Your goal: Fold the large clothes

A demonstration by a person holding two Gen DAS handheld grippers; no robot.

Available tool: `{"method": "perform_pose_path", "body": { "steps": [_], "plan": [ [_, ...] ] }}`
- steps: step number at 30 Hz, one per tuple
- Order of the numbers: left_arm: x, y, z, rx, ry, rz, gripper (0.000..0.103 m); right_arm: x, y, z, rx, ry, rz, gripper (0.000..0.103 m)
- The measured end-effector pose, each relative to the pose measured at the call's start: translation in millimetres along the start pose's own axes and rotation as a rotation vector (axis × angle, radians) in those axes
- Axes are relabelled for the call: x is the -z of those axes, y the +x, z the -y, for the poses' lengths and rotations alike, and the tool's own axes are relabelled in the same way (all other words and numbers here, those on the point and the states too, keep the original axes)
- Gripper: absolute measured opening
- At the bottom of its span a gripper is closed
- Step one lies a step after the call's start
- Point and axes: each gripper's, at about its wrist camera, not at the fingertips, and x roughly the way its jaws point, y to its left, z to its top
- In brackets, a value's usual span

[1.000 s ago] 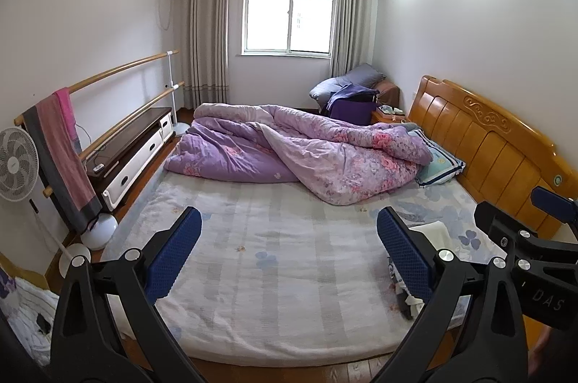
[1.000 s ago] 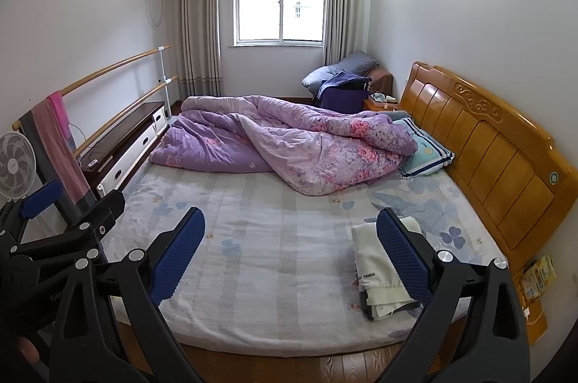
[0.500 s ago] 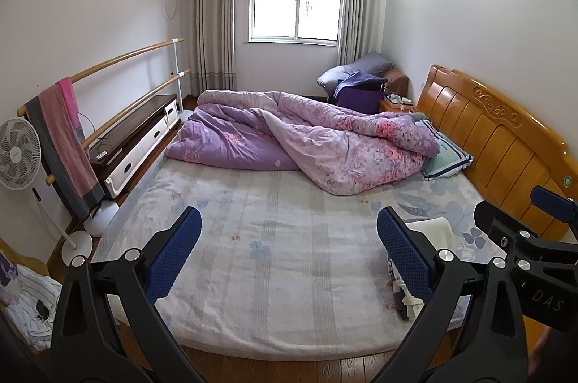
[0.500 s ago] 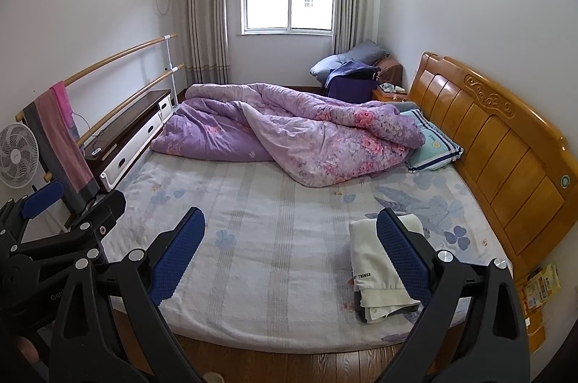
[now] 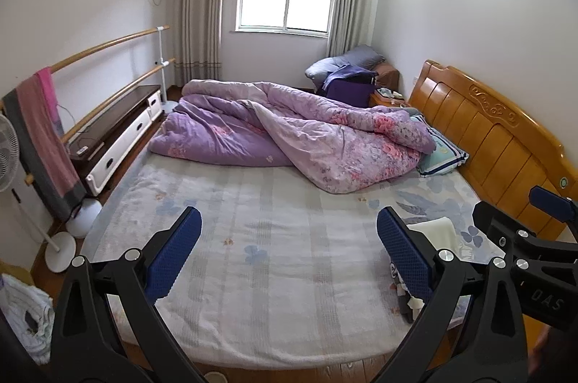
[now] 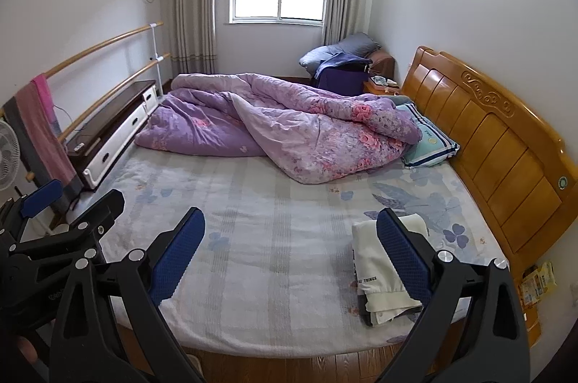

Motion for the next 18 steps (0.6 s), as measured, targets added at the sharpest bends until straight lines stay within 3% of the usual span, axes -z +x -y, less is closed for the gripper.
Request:
{"method": "perform_pose_path", "body": {
  "steps": [11,18],
  "plan": [
    [-24,101,-131,0.109,0.007,-0.079,0.098,-27,82,-110,0.090,0.026,-0.082,0.093],
    [9,181,-245,0.048,-0.091,-0.238,0.098,-15,180,-210,0.049,-0.053,-0.212,0.093]
  ]
}}
